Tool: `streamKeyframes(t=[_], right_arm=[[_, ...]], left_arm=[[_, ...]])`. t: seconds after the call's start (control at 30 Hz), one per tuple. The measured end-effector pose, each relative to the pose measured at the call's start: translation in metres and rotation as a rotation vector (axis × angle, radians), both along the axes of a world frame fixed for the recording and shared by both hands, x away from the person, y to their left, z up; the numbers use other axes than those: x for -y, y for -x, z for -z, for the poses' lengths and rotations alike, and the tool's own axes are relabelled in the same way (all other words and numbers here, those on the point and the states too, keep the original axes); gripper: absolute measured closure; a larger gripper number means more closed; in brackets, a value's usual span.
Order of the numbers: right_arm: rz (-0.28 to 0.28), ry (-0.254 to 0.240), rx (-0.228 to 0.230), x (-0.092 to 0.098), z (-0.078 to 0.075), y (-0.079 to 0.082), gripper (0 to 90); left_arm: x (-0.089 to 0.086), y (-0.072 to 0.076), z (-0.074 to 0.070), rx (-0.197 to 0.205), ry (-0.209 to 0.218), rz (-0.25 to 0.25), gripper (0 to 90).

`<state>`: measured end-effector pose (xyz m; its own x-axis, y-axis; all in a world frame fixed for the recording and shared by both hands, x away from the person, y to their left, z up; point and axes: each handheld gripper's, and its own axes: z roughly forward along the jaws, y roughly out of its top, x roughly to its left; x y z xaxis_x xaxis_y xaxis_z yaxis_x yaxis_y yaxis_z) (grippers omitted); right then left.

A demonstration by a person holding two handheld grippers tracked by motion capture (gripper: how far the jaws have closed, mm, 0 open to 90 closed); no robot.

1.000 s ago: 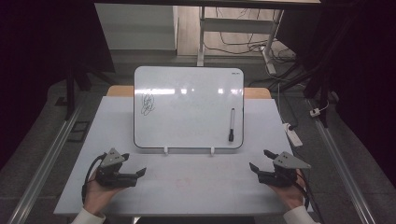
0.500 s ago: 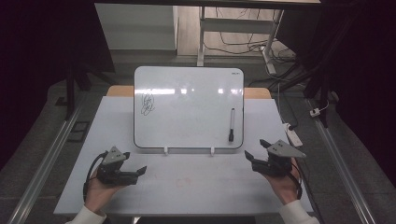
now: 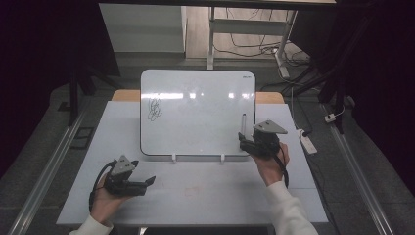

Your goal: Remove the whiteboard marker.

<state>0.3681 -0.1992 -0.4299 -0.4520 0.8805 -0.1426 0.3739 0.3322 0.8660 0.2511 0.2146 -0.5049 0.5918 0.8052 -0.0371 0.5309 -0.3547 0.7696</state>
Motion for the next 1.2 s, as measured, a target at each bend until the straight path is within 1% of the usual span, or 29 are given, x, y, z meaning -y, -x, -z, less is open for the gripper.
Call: streamKeyframes(t=[0.07, 0.23, 0.3, 0.33, 0.43, 0.5, 0.53, 0.63, 0.67, 0.73, 0.83, 0.93, 1.03, 1.1, 1.2], right_arm=[[0.016, 0.005, -0.009, -0.006, 0.001, -0.008, 35.0], [0.067, -0.014, -0.035, -0.013, 0.003, -0.029, 42.4], [0.088, -0.018, -0.045, -0.015, 0.004, -0.035, 46.6], [0.088, -0.018, -0.045, -0.015, 0.004, -0.035, 46.6], [0.119, 0.007, -0.040, -0.019, 0.006, -0.043, 52.2], [0.128, 0.014, -0.036, -0.020, 0.006, -0.045, 53.2], [0.137, 0.024, -0.032, -0.022, 0.008, -0.048, 56.1], [0.146, 0.032, -0.032, -0.024, 0.010, -0.050, 58.1], [0.159, 0.037, -0.032, -0.025, 0.012, -0.052, 61.1], [0.169, 0.035, -0.027, -0.026, 0.014, -0.053, 63.9], [0.184, 0.038, -0.006, -0.029, 0.015, -0.054, 69.6], [0.202, 0.053, 0.015, -0.033, 0.016, -0.053, 74.1], [0.205, 0.042, 0.017, -0.034, 0.017, -0.053, 75.5], [0.202, 0.021, 0.017, -0.037, 0.017, -0.053, 80.0], [0.206, 0.029, 0.029, -0.039, 0.018, -0.052, 80.7]], left_arm=[[0.000, 0.001, 0.000, 0.010, -0.005, 0.003, 15.3], [0.000, 0.003, 0.000, 0.017, -0.008, 0.005, 15.3], [0.000, 0.003, 0.000, 0.016, -0.008, 0.007, 15.3], [0.000, 0.003, 0.001, 0.016, -0.010, 0.007, 15.3], [0.001, 0.003, 0.001, 0.018, -0.012, 0.012, 15.3], [0.001, 0.003, 0.001, 0.018, -0.013, 0.013, 15.3], [0.001, 0.003, 0.001, 0.020, -0.014, 0.012, 15.3], [0.001, 0.003, 0.001, 0.022, -0.016, 0.011, 15.3], [0.000, 0.003, 0.001, 0.024, -0.018, 0.011, 15.4], [0.000, 0.003, 0.001, 0.025, -0.020, 0.012, 15.4], [0.000, 0.004, 0.001, 0.026, -0.023, 0.013, 15.4], [0.001, 0.003, 0.001, 0.023, -0.026, 0.015, 15.4], [0.001, 0.004, 0.001, 0.024, -0.027, 0.016, 15.4], [0.000, 0.004, 0.001, 0.025, -0.027, 0.014, 15.5], [0.000, 0.004, 0.001, 0.025, -0.028, 0.011, 15.5]])
